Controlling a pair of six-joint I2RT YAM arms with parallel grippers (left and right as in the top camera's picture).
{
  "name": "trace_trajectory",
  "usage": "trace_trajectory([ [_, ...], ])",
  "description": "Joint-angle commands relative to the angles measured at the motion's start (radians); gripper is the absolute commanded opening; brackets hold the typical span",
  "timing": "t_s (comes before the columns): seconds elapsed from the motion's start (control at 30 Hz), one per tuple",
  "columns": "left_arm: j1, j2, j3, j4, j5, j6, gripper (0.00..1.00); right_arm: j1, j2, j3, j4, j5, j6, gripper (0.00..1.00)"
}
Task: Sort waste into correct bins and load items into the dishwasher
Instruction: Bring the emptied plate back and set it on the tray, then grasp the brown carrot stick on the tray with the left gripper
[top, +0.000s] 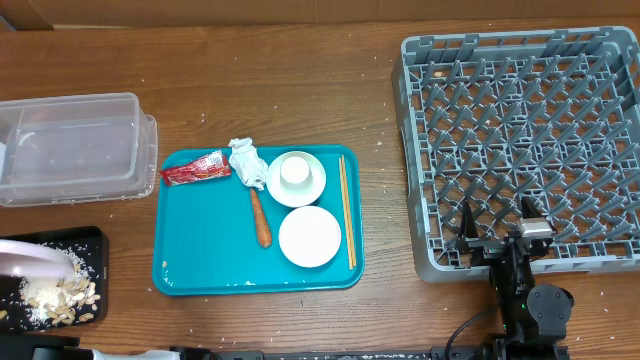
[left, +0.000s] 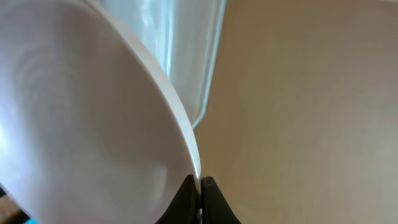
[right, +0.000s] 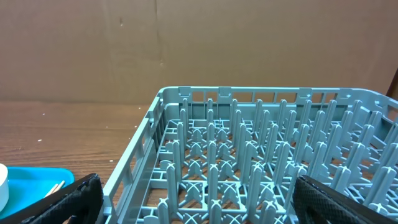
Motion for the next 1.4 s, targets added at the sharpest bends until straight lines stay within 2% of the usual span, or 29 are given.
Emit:
trace_trajectory([
  [0.0, -0.016, -0.012, 0.000, -0.052, 0.077, 0.063, 0.04, -0.005, -0.007, -0.010, 0.004, 0.002, 0.004, 1.00],
  [0.1, -0.043, -0.044, 0.002, -0.111, 0.074, 0.106, 0.04, -0.005, -0.007, -0.010, 0.004, 0.002, 0.004, 1.00],
  [0.17, -0.090, -0.100, 0.011, -0.143, 0.009, 0.108, 0.04, -0.005, -0.007, -0.010, 0.004, 0.002, 0.004, 1.00],
  [0.3, -0.253, -0.232, 0.072, -0.185, -0.294, 0.047, 0.04, -0.005, -0.007, -0.010, 0.004, 0.002, 0.004, 1.00],
  [0.37, -0.414, -0.311, 0.078, -0.175, -0.533, -0.049, 0.04, -0.005, -0.007, -0.010, 0.004, 0.002, 0.004, 1.00],
  [0.47, -0.675, -0.355, 0.077, -0.198, -0.742, -0.132, 0.04, -0.005, -0.007, -0.010, 0.004, 0.002, 0.004, 1.00],
  [0.53, -0.895, -0.348, 0.072, -0.211, -0.874, -0.155, 0.04, -0.005, -0.007, -0.010, 0.004, 0.002, 0.004, 1.00],
  [0.6, -1.183, -0.309, 0.023, -0.208, -1.071, -0.285, 0.04, -0.005, -0.007, -0.010, 0.004, 0.002, 0.004, 1.00],
  [0.63, -1.291, -0.276, -0.010, -0.200, -1.104, -0.323, 0.04, -0.005, -0.007, -0.010, 0.004, 0.002, 0.004, 1.00],
  [0.83, -1.566, -0.125, -0.132, -0.064, -1.093, -0.388, 0.04, -0.005, -0.007, -0.010, 0.004, 0.002, 0.004, 1.00],
  [1.03, -1.691, 0.038, -0.153, -0.012, -1.164, -0.449, 0.04, -0.005, -0.007, -0.010, 0.004, 0.002, 0.004, 1.00],
  [1.27, -1.683, 0.125, -0.153, -0.047, -1.250, -0.489, 0.04, -0.005, -0.007, -0.010, 0.004, 0.002, 0.004, 1.00],
  [1.33, -1.683, 0.125, -0.153, -0.057, -1.247, -0.484, 0.34, -0.005, -0.007, -0.010, 0.004, 0.002, 0.004, 1.00],
  [1.37, -1.683, 0.125, -0.152, -0.063, -1.238, -0.470, 0.44, -0.005, -0.007, -0.010, 0.004, 0.002, 0.004, 1.00],
])
